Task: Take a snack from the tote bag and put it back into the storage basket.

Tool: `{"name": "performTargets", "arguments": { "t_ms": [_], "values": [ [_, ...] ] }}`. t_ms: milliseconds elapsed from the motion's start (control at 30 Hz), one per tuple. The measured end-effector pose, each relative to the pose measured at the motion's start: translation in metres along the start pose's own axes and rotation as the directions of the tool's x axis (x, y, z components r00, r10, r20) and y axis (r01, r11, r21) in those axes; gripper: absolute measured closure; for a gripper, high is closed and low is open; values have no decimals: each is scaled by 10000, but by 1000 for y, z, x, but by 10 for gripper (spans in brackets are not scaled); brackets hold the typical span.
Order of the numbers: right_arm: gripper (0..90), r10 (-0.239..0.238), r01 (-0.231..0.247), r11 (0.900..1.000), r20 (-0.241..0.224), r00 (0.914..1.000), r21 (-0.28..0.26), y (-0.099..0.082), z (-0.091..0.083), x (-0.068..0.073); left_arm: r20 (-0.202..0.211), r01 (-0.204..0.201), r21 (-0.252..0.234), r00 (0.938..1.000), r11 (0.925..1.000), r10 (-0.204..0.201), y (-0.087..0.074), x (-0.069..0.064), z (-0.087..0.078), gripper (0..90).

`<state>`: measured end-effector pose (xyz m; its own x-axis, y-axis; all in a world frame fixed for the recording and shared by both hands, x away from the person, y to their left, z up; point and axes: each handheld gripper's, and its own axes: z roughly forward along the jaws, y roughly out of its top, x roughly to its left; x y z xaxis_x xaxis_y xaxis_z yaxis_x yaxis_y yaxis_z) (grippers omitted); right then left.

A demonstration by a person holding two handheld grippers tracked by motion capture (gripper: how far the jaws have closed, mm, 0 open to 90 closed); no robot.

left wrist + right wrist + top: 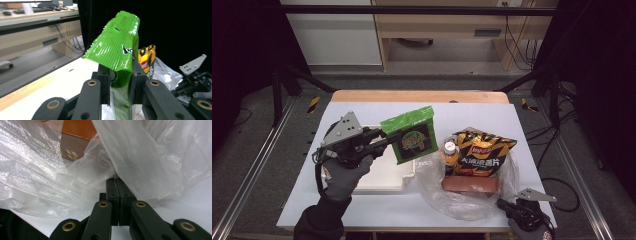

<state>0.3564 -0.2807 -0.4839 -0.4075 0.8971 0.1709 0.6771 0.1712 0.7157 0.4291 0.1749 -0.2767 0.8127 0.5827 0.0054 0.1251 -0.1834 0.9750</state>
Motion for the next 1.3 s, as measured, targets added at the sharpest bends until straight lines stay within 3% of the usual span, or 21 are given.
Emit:
{"name": "performTargets", "arguments": {
  "t_ms": [433,833,1300],
  "values": [
    [897,-21,21,10000,12,10000,2,0,0,0,-964,328,352,9949,9988,-293,-21,34,-8,745],
    [897,-12,12,10000,0,10000,3,0,0,-1,-1589,899,921,9845,9917,-745,-51,65,7,745],
    [896,-2,2,10000,-8,10000,5,0,0,-1,-1896,1148,1512,9781,9818,-852,-82,87,26,744]
  ]
}}
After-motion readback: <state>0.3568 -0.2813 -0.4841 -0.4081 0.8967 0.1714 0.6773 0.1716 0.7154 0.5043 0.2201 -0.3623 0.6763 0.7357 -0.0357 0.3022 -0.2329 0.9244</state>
